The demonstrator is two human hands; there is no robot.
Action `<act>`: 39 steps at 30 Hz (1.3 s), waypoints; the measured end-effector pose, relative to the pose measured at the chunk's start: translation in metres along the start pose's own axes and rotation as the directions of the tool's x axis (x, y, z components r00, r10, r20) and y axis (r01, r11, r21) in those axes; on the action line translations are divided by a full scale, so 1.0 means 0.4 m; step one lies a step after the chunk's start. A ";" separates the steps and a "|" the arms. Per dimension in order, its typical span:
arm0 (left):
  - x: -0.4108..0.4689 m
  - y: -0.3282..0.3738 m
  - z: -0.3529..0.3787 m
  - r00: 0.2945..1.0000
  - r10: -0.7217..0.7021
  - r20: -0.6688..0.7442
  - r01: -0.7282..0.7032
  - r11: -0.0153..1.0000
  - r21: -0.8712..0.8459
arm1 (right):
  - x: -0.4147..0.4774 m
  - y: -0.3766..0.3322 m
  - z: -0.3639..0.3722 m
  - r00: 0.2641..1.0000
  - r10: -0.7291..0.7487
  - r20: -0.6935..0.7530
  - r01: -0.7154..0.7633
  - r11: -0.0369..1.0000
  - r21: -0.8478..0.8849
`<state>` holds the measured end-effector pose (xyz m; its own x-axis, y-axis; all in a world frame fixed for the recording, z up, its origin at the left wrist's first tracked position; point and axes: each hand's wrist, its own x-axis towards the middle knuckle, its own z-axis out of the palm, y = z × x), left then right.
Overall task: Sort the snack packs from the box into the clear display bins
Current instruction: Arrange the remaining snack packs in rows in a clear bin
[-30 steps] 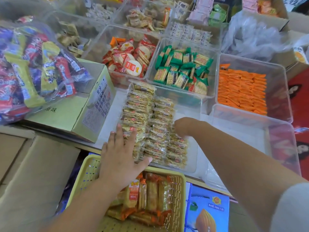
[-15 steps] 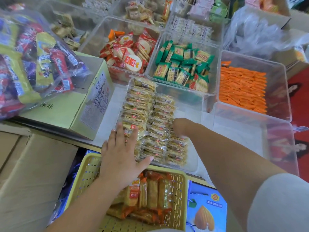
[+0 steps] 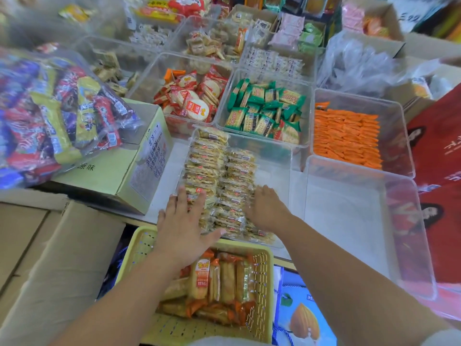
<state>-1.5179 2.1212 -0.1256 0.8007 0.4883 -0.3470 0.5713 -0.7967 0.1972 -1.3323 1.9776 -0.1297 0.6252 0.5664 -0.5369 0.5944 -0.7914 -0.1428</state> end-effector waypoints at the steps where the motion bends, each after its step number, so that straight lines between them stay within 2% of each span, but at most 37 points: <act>1: -0.007 -0.002 -0.007 1.000 0.011 0.006 -0.011 1.000 -0.007 | -0.027 -0.007 -0.002 1.000 -0.014 0.011 0.013 0.999 0.045; 4: -0.062 -0.018 -0.032 0.996 0.055 -0.065 -0.055 0.998 0.005 | -0.121 -0.045 -0.017 0.996 -0.074 -0.045 0.078 0.990 0.115; 6: -0.131 -0.038 -0.051 0.984 0.089 -0.152 -0.095 0.995 -0.036 | -0.183 -0.090 -0.027 0.978 -0.117 -0.173 0.144 0.977 0.155; 8: -0.207 -0.077 -0.069 0.969 0.073 -0.237 -0.113 0.981 -0.156 | -0.236 -0.150 -0.034 0.930 -0.195 -0.311 0.265 0.943 0.202; 11: -0.310 -0.170 -0.093 0.914 -0.010 -0.406 -0.116 0.951 -0.285 | -0.303 -0.261 -0.032 0.840 -0.350 -0.416 0.465 0.859 0.216; 13: -0.364 -0.251 -0.111 0.854 -0.090 -0.512 -0.091 0.944 -0.317 | -0.333 -0.346 -0.019 0.789 -0.446 -0.423 0.565 0.798 0.211; 15: -0.402 -0.344 -0.133 0.819 -0.209 -0.534 -0.022 0.919 -0.394 | -0.352 -0.432 0.001 0.760 -0.517 -0.394 0.623 0.752 0.214; 18: -0.418 -0.509 -0.154 0.805 -0.396 -0.442 0.109 0.831 -0.545 | -0.363 -0.564 0.038 0.728 -0.592 -0.345 0.673 0.712 0.198; 21: -0.408 -0.668 -0.157 0.809 -0.552 -0.201 0.256 0.639 -0.726 | -0.359 -0.689 0.074 0.716 -0.634 -0.293 0.695 0.689 0.208; 24: -0.371 -0.777 -0.133 0.829 -0.557 0.049 0.388 0.509 -0.768 | -0.339 -0.787 0.109 0.741 -0.633 -0.223 0.670 0.717 0.193; 28: -0.269 -0.859 -0.081 0.825 -0.492 0.279 0.514 0.447 -0.733 | -0.311 -0.844 0.142 0.821 -0.560 -0.114 0.570 0.788 0.232; 32: -0.153 -0.888 -0.029 0.815 -0.448 0.367 0.556 0.428 -0.713 | -0.310 -0.848 0.146 0.846 -0.526 -0.085 0.532 0.822 0.203; 36: -0.084 -0.867 0.003 0.823 -0.429 0.372 0.536 0.373 -0.757 | -0.328 -0.838 0.129 0.872 -0.487 -0.044 0.482 0.841 0.245; 39: -0.065 -0.837 0.005 0.832 -0.396 0.389 0.537 0.401 -0.742 | -0.332 -0.841 0.132 0.882 -0.468 -0.048 0.464 0.846 0.265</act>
<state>-1.7303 2.3745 -0.1847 0.3702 0.5833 -0.7230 0.7929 0.2072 0.5731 -1.6420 2.1564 -0.0543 0.2974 0.8815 -0.3667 0.6585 -0.4675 -0.5897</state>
